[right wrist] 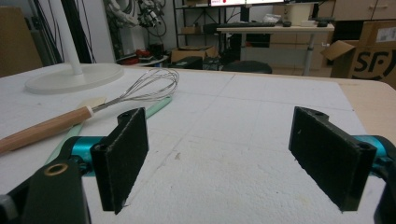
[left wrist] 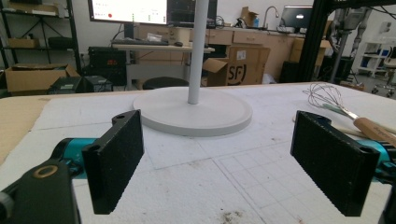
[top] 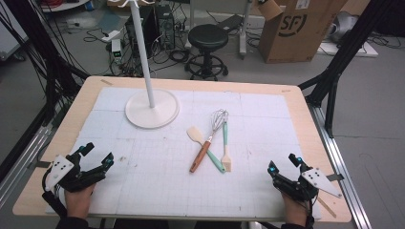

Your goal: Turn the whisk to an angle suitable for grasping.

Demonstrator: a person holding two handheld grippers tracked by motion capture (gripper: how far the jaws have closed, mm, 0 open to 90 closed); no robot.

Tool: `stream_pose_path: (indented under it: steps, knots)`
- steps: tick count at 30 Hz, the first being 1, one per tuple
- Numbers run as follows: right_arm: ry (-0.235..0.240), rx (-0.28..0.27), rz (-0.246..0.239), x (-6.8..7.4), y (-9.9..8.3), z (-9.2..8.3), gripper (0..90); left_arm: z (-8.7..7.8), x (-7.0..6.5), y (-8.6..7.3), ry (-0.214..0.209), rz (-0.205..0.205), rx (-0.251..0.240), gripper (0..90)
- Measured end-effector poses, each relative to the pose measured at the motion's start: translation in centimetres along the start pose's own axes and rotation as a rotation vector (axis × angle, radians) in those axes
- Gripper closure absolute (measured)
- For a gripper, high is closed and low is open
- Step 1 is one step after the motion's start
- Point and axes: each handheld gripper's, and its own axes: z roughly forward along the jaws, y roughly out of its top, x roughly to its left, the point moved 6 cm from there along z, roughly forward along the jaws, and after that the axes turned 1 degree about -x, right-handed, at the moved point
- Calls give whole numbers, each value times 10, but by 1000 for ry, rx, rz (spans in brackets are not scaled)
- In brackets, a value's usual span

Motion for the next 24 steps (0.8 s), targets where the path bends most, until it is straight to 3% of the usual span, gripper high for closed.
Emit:
stream_pose_path:
  steps: [18,24]
  knots:
    - [15,15,-1,0,0,1,190,0,-1,0,0,13,2,191]
    - [12,28,16,-1,-1,2,285,0,-1,0,1,8,4,192]
